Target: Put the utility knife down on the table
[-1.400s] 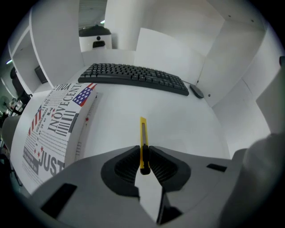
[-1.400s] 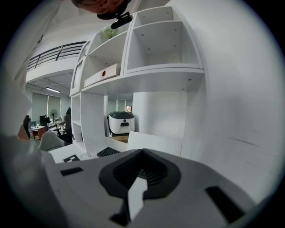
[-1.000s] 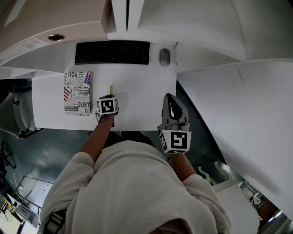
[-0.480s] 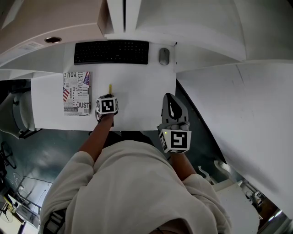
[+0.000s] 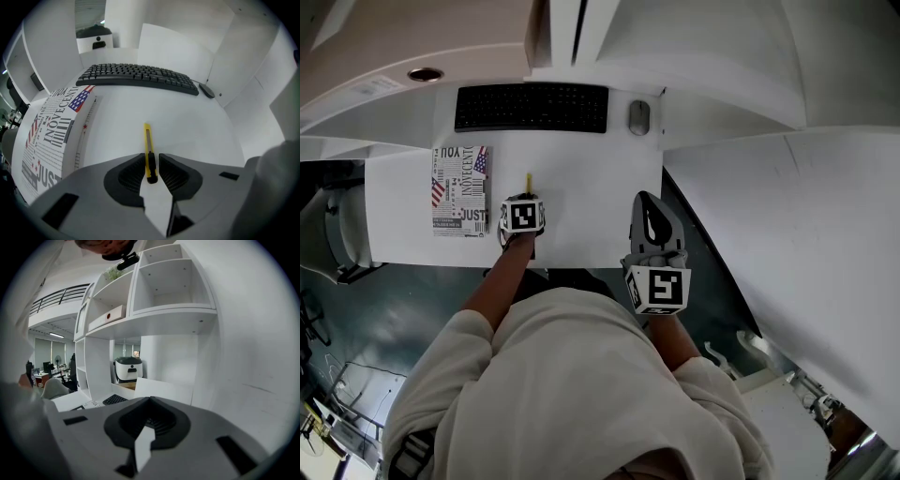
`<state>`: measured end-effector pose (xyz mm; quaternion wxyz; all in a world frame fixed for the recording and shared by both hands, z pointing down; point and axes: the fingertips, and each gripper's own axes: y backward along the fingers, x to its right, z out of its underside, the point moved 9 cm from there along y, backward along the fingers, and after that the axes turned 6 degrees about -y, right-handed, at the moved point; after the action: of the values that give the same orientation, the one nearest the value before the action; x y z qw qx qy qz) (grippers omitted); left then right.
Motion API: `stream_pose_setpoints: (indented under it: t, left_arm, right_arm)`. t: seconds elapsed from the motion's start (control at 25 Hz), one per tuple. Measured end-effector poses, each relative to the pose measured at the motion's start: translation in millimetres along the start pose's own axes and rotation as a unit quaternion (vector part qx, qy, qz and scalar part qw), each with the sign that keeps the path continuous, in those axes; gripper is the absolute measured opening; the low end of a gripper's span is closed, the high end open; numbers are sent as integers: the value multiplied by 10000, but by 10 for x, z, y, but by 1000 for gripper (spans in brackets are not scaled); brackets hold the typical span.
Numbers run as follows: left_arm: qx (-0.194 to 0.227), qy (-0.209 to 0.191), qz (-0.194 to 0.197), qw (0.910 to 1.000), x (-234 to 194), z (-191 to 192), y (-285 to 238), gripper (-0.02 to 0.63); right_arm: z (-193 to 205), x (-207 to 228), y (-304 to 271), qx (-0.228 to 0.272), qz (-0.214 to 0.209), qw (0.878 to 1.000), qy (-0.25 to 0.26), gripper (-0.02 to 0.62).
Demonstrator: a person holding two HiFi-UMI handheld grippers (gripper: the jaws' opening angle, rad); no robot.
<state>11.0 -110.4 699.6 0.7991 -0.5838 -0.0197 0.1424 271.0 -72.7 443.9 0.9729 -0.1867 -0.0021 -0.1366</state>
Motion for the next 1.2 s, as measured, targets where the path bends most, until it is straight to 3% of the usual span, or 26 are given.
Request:
stream_pose_setpoints:
  t: [0.36, 0.8, 1.0, 1.2]
  left_arm:
    - [111, -152, 122, 9997, 18, -4, 74, 163]
    - [481, -502, 119, 9975, -21, -24, 340, 167]
    - [950, -681, 174, 9930, -79, -107, 620, 166]
    - [1733, -1003, 259, 9794, -126, -235, 1002, 149]
  right_arm:
    - [-31, -82, 53, 53, 38, 10000, 29, 3]
    - [-95, -224, 166, 208, 131, 9997, 40, 3]
    - [-144, -291, 254, 311, 256, 9992, 30, 3]
    - [-210, -377, 353, 446, 393, 9982, 33, 3]
